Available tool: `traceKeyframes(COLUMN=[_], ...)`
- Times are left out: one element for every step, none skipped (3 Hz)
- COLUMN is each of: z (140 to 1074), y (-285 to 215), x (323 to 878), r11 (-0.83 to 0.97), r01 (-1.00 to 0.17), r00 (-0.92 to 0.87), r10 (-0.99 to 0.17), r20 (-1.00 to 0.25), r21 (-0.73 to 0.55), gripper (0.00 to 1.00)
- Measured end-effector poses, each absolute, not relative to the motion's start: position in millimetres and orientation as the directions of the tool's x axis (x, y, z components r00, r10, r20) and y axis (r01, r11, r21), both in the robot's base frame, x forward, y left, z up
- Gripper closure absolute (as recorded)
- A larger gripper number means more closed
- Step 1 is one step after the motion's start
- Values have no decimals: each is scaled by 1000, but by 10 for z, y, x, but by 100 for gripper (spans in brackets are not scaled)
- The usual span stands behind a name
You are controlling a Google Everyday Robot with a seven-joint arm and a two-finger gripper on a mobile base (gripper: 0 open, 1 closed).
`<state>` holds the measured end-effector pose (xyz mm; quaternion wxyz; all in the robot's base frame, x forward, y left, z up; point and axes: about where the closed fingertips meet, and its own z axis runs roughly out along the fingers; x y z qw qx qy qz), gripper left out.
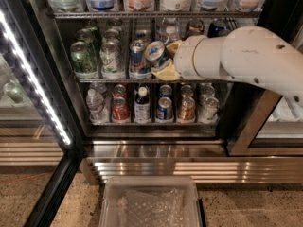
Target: Pick redbull can from middle shelf of fridge
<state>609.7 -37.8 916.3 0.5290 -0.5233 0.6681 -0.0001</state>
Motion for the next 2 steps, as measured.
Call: traceKeyframes(z=[9345, 9445], y=[-526, -609], x=[5861, 5682], r11=[511, 570], r01=[-724, -769], r00=[78, 38], r10=[-608, -410], r20=[-790, -911], r21=[-464, -288], gripper=[100, 100])
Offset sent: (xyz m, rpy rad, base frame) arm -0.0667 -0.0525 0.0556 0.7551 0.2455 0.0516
